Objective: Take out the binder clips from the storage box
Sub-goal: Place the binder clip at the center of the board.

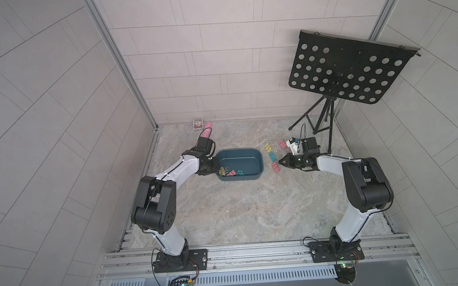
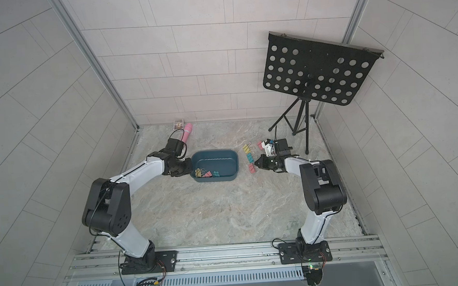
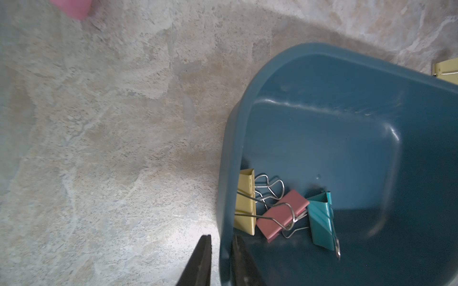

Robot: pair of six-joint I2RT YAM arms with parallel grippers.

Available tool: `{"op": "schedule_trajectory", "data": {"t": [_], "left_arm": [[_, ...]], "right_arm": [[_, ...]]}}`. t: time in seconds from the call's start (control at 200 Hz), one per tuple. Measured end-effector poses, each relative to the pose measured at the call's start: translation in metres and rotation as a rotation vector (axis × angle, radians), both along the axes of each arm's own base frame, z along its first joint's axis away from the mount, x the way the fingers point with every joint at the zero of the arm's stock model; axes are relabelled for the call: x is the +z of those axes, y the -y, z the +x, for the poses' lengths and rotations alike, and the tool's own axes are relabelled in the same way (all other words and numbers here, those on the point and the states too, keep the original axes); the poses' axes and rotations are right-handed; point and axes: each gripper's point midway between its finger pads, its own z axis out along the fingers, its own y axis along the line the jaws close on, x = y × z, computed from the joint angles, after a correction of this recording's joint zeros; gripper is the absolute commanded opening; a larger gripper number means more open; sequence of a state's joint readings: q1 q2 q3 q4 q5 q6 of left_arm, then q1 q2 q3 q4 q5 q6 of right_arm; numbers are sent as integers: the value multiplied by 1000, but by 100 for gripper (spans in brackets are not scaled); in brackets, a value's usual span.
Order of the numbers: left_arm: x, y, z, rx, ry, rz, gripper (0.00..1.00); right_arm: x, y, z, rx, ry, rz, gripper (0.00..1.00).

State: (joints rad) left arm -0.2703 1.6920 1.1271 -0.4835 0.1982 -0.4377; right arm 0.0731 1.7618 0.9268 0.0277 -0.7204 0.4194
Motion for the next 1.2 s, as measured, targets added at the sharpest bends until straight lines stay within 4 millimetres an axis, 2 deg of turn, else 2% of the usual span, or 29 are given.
{"op": "schedule_trajectory", "data": {"t": [0.225,0.32,0.595,0.821,0.946,1.056,1.121,1.201], "left_arm": [[0,0,0,0,0,0,24],[0,0,0,0,0,0,24],[0,0,0,0,0,0,24],[0,0,0,0,0,0,24],[0,0,0,0,0,1,24],[0,0,0,0,0,0,24],[0,0,0,0,0,0,24],[0,0,0,0,0,-2,24]], "right_arm": [[-1,1,0,-3,1,9,0],[-1,2,-1,-5,-1,10,4],[-2,4,-1,-12,-7,14,25],[2,7,-6,-15,-20,-1,28],[24,9,-8,-23,10,-21,29],[60,7,-3,-12,89,-51,30],[83,-3,1,16,146,-68,31],[107,-27,3,83,214,-85,31]]}}
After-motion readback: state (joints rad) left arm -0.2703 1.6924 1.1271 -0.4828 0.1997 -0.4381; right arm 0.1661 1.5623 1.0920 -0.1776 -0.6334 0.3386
